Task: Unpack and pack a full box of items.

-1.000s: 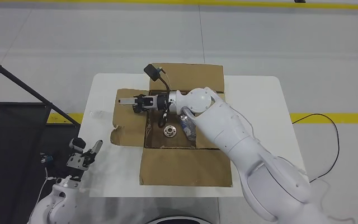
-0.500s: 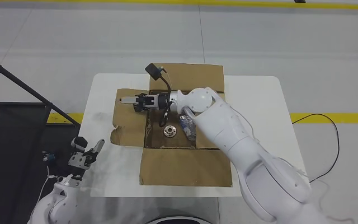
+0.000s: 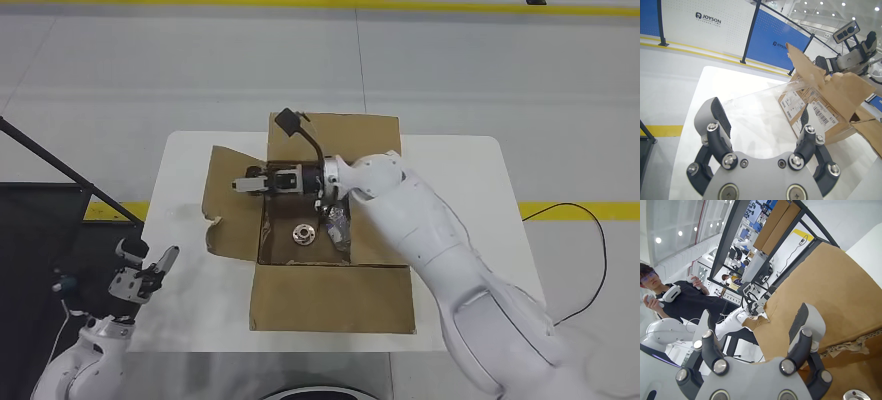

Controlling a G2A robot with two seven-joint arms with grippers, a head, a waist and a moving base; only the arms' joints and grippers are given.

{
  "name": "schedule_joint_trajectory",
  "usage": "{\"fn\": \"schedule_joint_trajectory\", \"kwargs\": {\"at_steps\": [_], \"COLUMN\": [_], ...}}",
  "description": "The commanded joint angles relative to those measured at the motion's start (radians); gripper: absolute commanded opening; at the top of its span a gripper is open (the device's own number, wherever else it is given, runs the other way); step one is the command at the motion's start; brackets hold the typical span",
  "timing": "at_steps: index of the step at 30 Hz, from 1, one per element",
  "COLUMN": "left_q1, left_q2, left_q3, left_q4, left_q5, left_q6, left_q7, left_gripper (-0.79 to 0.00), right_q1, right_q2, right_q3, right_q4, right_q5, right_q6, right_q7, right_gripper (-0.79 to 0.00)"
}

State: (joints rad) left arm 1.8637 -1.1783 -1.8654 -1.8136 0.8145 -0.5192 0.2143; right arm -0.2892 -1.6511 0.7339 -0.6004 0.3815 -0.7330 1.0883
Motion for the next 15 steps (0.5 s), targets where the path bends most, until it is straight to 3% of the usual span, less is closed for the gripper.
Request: {"fn": "schedule_joint_trajectory", "kwargs": {"at_steps": [1,9,15], "left_q1": [0.018,0.048,0.006], "left_q2": [0.001,0.005,0.009], "left_q3": [-0.024,-0.098,-0.071], "left_q4": [-0.049,-0.269,-0.390], "left_q5": [-0.008,-0.047,-0.060], "left_q6": [-0.003,0.014,0.049], "left_q7": [-0.015,-0.120,-0.255], "left_gripper": [0.000,0.000,0.000], "right_q1": [-0.025,-0.250,-0.444], "right_q2": [0.027,0.189,0.286], "right_q3": [0.027,0.234,0.422], "right_q4": [-0.069,-0.507,-0.806], "right_q5": [-0.008,-0.034,-0.016], "right_q6": [0.011,0.105,0.178], "right_q7": [0.010,0.104,0.177], "right_gripper": [0.000,0.000,0.000]}}
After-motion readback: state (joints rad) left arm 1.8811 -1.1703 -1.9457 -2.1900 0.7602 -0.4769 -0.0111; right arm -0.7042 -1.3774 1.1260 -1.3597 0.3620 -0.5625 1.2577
